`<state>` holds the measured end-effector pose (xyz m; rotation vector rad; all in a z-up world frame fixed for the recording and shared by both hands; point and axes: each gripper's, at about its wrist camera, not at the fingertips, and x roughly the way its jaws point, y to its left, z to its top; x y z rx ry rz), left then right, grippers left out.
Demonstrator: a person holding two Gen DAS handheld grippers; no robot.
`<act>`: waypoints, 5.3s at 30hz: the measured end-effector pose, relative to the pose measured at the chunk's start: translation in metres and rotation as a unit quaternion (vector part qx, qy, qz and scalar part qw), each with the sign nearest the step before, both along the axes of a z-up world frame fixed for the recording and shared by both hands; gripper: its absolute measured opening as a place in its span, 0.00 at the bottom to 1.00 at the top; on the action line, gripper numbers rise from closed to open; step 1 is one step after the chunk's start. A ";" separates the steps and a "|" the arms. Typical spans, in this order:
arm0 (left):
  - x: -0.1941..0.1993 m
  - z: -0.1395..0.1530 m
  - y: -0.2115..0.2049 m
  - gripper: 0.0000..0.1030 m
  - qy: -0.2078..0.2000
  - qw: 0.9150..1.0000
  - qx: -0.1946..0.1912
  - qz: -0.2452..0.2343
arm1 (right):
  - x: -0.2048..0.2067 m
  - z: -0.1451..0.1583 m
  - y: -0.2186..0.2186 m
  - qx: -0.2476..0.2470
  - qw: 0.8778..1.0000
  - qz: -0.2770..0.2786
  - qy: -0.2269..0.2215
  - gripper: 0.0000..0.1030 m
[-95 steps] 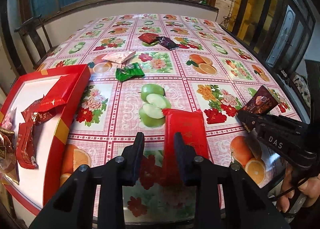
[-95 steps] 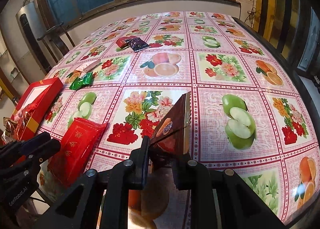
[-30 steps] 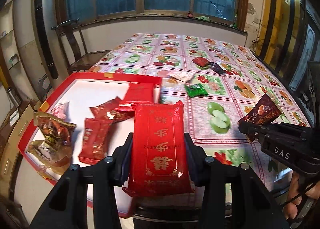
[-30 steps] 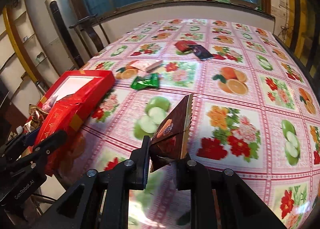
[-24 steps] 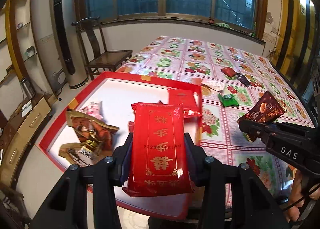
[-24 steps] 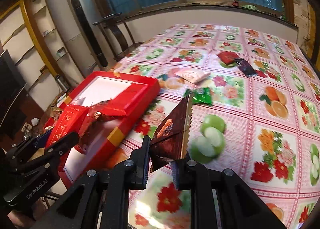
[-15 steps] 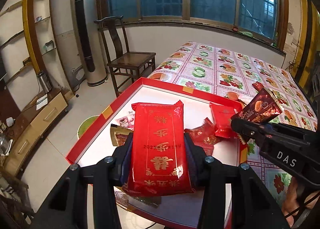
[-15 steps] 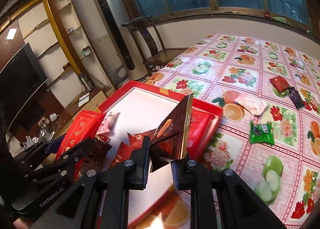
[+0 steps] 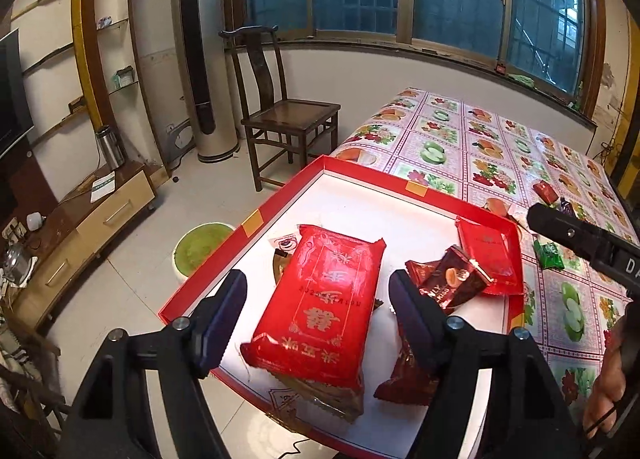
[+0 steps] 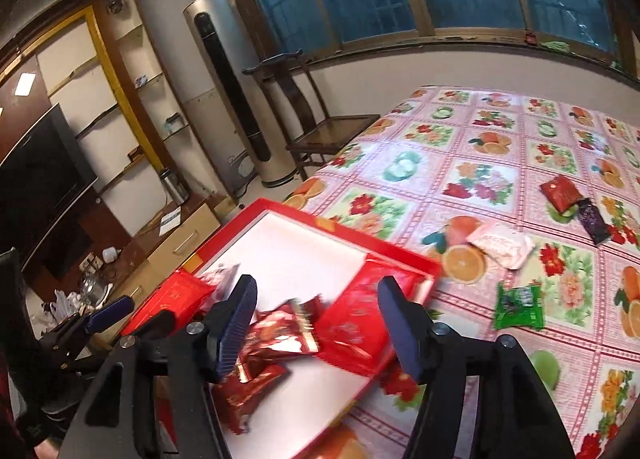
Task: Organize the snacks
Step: 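Open the left gripper over the box to drop the red bar while the right drops the chocolate packet, then grasp the green packet with the right gripper, then grasp the white packet with the left gripper while the right holds the green packet, then lift and carry the white packet and green packet over the white box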
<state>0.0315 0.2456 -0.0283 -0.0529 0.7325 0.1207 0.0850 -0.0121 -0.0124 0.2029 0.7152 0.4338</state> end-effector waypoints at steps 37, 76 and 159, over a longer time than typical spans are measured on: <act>-0.009 0.012 -0.076 0.75 0.021 0.995 -0.009 -0.094 | 0.045 -0.053 -0.154 -0.096 0.971 -0.162 0.151 0.29; 0.225 -0.070 -0.220 0.55 0.202 0.957 0.021 -0.208 | 0.031 -0.062 -0.307 0.001 0.955 -0.254 0.155 0.28; 0.070 -0.065 -0.236 0.36 0.164 0.950 -0.096 -0.248 | 0.060 -0.060 -0.306 0.017 0.895 -0.392 0.212 0.65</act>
